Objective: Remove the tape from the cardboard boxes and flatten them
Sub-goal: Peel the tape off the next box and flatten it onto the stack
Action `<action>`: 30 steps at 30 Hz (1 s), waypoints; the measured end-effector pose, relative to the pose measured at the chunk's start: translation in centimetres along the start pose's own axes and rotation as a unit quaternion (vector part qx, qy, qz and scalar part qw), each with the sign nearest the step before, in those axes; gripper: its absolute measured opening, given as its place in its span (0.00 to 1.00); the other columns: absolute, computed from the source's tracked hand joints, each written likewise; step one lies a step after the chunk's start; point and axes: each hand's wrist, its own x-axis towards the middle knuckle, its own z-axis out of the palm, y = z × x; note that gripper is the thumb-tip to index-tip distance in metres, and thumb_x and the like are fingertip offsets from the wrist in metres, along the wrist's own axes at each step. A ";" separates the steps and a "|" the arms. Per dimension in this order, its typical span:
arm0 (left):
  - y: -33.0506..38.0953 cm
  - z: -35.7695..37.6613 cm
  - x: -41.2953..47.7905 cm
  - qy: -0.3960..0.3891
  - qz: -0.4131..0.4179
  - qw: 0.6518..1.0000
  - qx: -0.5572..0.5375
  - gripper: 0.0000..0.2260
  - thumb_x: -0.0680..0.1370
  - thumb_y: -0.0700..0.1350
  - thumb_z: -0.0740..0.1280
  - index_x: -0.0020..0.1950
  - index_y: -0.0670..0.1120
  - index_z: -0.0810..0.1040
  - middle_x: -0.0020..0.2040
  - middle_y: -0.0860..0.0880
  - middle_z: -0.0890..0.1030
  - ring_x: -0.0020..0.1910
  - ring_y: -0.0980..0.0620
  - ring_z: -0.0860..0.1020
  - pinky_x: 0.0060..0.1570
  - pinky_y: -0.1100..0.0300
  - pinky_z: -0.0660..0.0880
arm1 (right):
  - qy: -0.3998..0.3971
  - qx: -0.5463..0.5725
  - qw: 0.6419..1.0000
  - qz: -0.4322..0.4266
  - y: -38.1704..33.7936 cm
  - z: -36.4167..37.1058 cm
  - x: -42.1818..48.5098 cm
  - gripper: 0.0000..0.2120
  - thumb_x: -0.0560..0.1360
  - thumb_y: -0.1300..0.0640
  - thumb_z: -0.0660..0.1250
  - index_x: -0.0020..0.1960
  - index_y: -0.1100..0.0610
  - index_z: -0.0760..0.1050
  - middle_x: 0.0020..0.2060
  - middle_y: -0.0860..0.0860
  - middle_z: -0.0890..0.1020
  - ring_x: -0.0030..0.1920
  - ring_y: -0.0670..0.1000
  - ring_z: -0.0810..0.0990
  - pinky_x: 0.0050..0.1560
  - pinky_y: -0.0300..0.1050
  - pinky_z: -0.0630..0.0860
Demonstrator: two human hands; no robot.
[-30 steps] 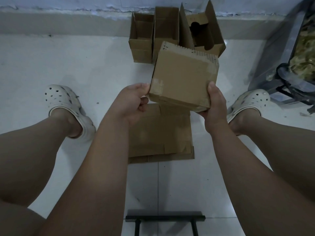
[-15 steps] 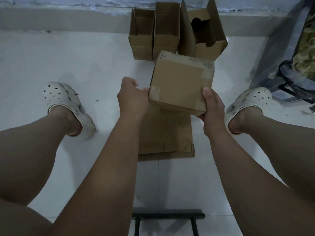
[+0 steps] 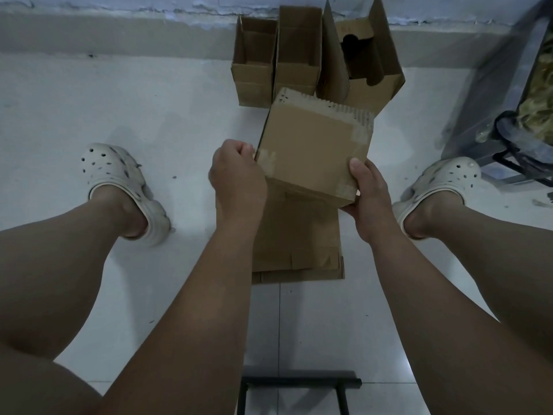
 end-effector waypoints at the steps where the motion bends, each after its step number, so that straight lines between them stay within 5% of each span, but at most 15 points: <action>1: -0.1 0.0 0.1 -0.001 0.009 1.000 -0.030 0.06 0.82 0.43 0.57 0.46 0.47 0.71 0.47 0.49 0.76 0.44 0.54 0.72 0.40 0.74 0.66 | -0.002 0.005 1.000 0.011 0.1 0.0 0.0 0.29 0.69 0.41 0.66 0.68 0.50 0.72 0.51 0.45 0.84 0.46 0.45 0.85 0.45 0.48 0.82; 7: -0.4 0.0 0.2 -0.023 0.073 0.993 -0.087 0.06 0.80 0.42 0.60 0.45 0.48 0.73 0.45 0.50 0.78 0.42 0.57 0.73 0.37 0.77 0.67 | 0.022 0.035 0.997 0.063 1.2 -0.5 -0.3 0.28 0.68 0.38 0.66 0.64 0.48 0.74 0.54 0.47 0.83 0.49 0.47 0.84 0.43 0.48 0.81; 11: -0.6 -0.1 0.2 -0.099 0.013 0.985 -0.138 0.01 0.78 0.44 0.66 0.47 0.47 0.74 0.46 0.51 0.79 0.44 0.56 0.75 0.34 0.78 0.68 | 0.040 0.015 0.998 0.056 1.0 -0.6 -0.1 0.30 0.67 0.37 0.65 0.65 0.48 0.74 0.55 0.46 0.83 0.50 0.47 0.83 0.45 0.48 0.81; 17: -0.6 -0.4 1.0 -0.183 -0.061 0.975 -0.108 0.17 0.76 0.42 0.69 0.64 0.48 0.72 0.46 0.54 0.77 0.45 0.57 0.76 0.34 0.74 0.68 | 0.049 -0.008 0.998 0.046 0.8 -0.6 -0.3 0.31 0.67 0.37 0.64 0.67 0.48 0.72 0.52 0.45 0.83 0.45 0.43 0.84 0.37 0.42 0.80; 22: -1.1 0.1 -0.1 -0.096 0.072 0.993 0.006 0.03 0.78 0.41 0.65 0.46 0.46 0.78 0.42 0.53 0.76 0.40 0.58 0.74 0.38 0.74 0.66 | 0.049 -0.026 0.996 0.070 0.6 -0.4 -0.1 0.21 0.76 0.39 0.63 0.64 0.48 0.73 0.54 0.47 0.83 0.51 0.49 0.83 0.43 0.46 0.81; 25: -1.0 0.3 -0.6 -0.044 0.212 0.975 0.053 0.04 0.77 0.36 0.62 0.44 0.39 0.76 0.44 0.47 0.74 0.39 0.57 0.69 0.39 0.79 0.64 | 0.026 -0.021 0.991 0.127 0.3 -0.4 0.0 0.14 0.76 0.37 0.62 0.53 0.45 0.77 0.45 0.45 0.84 0.49 0.50 0.83 0.45 0.48 0.82; 30: -0.4 0.4 -0.9 0.013 0.242 0.970 0.029 0.06 0.77 0.34 0.61 0.47 0.37 0.77 0.48 0.40 0.77 0.45 0.54 0.70 0.43 0.79 0.63 | 0.025 -0.004 0.985 0.171 -0.1 -0.3 0.2 0.17 0.73 0.34 0.64 0.49 0.46 0.79 0.41 0.47 0.85 0.49 0.53 0.83 0.42 0.49 0.81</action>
